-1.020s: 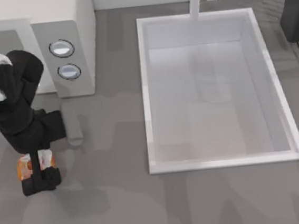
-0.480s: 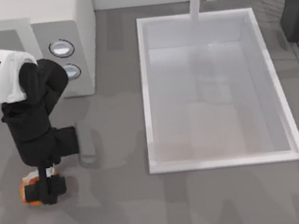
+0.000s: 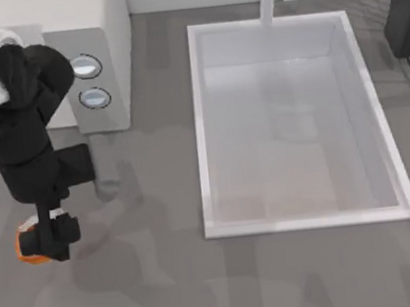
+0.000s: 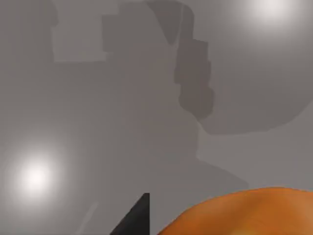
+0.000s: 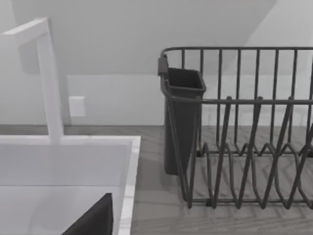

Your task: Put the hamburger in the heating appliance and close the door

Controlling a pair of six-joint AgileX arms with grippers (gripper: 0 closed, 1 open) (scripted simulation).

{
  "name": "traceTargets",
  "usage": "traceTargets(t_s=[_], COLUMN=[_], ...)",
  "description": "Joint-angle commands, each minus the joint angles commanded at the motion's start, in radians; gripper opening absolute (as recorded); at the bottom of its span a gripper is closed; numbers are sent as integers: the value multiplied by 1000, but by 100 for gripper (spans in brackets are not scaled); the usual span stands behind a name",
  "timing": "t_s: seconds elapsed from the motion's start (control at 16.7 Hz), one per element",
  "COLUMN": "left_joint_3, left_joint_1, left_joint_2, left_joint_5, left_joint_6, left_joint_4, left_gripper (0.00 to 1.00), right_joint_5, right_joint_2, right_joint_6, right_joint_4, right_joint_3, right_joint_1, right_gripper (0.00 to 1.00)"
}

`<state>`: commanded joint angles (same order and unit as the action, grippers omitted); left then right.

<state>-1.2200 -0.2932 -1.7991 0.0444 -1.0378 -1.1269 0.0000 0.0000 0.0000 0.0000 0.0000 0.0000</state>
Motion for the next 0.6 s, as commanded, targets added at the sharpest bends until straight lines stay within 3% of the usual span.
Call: traceTargets(t_s=[0.3,0.6], left_joint_3=[-117,-115], left_joint_1=[78,74], left_joint_2=[36,32], left_joint_5=[6,4], left_joint_6=[-83,-84], left_joint_4=[5,6], left_gripper=[0,0], right_joint_5=[0,0], right_joint_2=[0,0], right_joint_6=[0,0], right_joint_4=[0,0], right_joint_3=[0,0], right_joint_1=[0,0], right_gripper=[100,100])
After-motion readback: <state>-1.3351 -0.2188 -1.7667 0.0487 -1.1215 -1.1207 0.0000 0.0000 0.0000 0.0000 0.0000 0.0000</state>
